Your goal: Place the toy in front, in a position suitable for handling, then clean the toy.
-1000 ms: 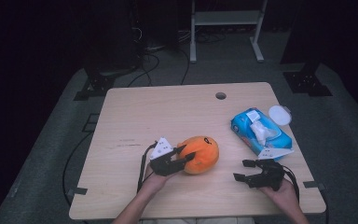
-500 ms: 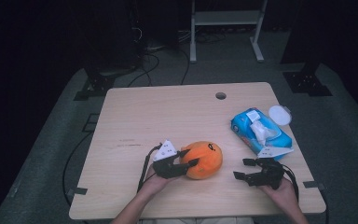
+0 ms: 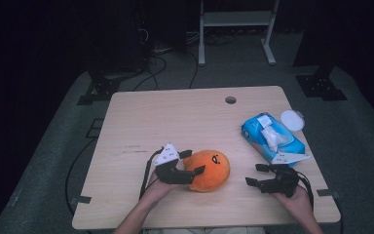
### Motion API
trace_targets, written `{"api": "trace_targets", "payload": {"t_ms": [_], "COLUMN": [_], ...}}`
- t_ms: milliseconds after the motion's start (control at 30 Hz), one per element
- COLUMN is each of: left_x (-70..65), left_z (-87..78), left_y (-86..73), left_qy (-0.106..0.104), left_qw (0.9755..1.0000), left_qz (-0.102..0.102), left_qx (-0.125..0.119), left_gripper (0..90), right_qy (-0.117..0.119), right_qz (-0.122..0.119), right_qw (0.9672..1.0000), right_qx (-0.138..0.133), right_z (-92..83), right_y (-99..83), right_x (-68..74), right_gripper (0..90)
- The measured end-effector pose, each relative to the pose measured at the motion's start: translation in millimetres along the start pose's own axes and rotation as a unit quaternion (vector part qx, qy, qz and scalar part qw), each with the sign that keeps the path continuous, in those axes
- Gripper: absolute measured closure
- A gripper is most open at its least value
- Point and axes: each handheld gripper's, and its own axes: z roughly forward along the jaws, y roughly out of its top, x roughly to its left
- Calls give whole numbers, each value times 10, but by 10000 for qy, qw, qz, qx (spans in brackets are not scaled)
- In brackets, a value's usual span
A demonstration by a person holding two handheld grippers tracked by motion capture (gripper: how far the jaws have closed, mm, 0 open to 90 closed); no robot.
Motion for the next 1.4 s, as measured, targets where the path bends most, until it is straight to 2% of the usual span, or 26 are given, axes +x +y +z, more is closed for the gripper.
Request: {"api": "trace_targets", "payload": {"t_ms": [33,200,333,400,567,600,667,700,767,800,833,900,933,1000,1033,1067,1133,1167,1200,1233,1300,1333,1400], "left_x": [10,28,23,20,47,52,55,51,39,20,20,-3,-3,-5,1,7,25,30,38,40,28,24,3], "left_z": [-4,-38,-47,-50,-35,-30,-27,-23,-17,-12,-12,0,0,11,14,17,20,20,24,27,31,30,31], "left_y": [7,17,11,1,-21,-24,-24,-23,-23,-24,-24,-37,-37,-45,-48,-50,-49,-47,-46,-45,-49,-51,-61], "left_qy": [-15,-77,-151,-173,-206,-216,-231,-235,-241,-262,-262,-271,-271,-264,-268,-274,-277,-289,-307,-313,-323,-333,-321], "left_qw": [10000,10000,9997,9997,9994,9994,9994,9993,9993,9990,9990,9988,9988,9987,9987,9987,9987,9987,9986,9986,9985,9984,9983], "left_qz": [-15,10,172,182,207,208,212,225,240,277,277,327,327,337,347,342,330,318,321,325,327,347,365], "left_qx": [-24,-30,56,75,163,150,155,163,185,216,216,236,236,267,278,277,271,280,284,291,302,313,311], "left_gripper": [215,205,197,196,193,192,192,192,192,192,192,192,191,190,190,188,187,181,181,180,180,180,180], "right_qy": [-40,-151,-311,-435,-646,-784,-847,-967,-1012,-1096,-1130,-1302,-1302,-1551,-1551,-1598,-1662,-1722,-1722,-1859,-1872,-1881,-1885], "right_qz": [-109,-225,-270,-307,-207,-207,-223,-223,-192,-110,-106,-136,-136,-53,-53,24,5,-10,-10,-28,1,79,86], "right_qw": [9999,9993,9986,9974,9948,9925,9915,9889,9881,9858,9851,9834,9834,9809,9809,9792,9784,9789,9789,9786,9788,9793,9796], "right_qx": [-28,-238,-336,-488,-755,-920,-966,-1108,-1139,-1269,-1293,-1260,-1260,-1174,-1174,-1248,-1227,-1100,-1100,-884,-830,-739,-692], "right_z": [-7,-73,-115,-172,-303,-400,-430,-509,-529,-573,-579,-578,-578,-527,-527,-492,-465,-394,-394,-302,-272,-205,-176], "right_y": [27,102,143,193,282,329,345,386,397,419,426,442,442,446,446,433,433,438,438,435,429,415,407], "right_x": [27,63,52,3,-98,-148,-164,-227,-247,-316,-340,-399,-399,-521,-521,-585,-599,-626,-626,-666,-684,-723,-735], "right_gripper": [238,238,238,237,233,233,232,227,225,223,220,220,220,226,226,268,272,278,278,290,296,330,359]}}
